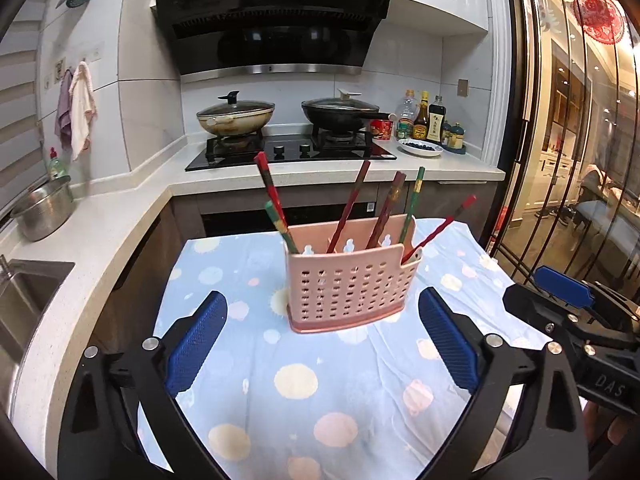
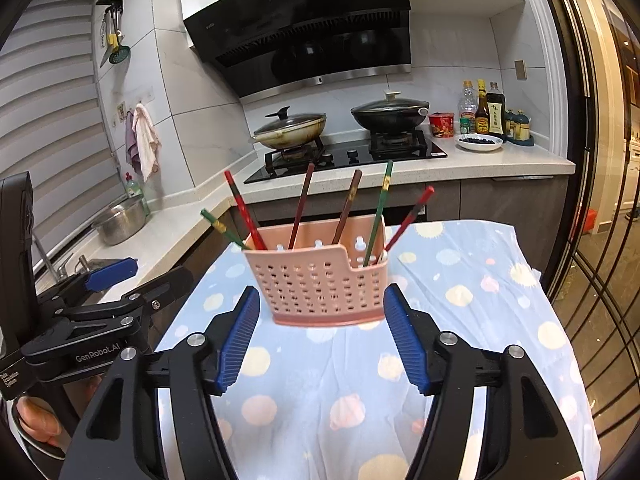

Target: Organize utensils

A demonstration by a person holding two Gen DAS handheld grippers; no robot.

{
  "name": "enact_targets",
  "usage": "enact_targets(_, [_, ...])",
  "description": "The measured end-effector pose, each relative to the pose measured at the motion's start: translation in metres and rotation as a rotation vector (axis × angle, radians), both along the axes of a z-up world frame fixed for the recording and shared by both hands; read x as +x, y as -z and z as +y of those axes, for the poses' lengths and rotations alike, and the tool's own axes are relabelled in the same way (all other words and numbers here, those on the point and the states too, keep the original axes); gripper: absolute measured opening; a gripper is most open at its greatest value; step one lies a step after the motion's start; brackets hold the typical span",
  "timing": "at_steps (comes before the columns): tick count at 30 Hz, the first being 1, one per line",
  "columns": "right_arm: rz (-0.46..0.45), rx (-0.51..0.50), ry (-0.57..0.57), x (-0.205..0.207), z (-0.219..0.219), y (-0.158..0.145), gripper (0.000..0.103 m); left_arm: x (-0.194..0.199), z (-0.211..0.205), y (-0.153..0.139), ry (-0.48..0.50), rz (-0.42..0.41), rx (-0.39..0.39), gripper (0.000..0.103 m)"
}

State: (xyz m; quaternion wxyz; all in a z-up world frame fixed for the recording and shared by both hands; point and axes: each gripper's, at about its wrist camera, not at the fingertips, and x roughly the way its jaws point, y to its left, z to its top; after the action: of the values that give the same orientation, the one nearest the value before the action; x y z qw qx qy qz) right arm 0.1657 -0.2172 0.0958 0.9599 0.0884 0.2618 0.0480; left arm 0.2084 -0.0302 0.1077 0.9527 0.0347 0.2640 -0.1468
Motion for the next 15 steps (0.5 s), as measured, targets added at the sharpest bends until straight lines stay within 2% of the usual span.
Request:
enact_targets(11, [-0.004,-0.066,0.051,-0.044,0.007,0.016,0.084,-0.038,0.006,0.022,-0.064,0.043,0.034,0.096])
enact_targets(15, [0.008,-0.055,0.060,-0.052,0.003,0.021,0.085,-0.047,0.005,0.029,-0.092,0.052,0.052,0.096])
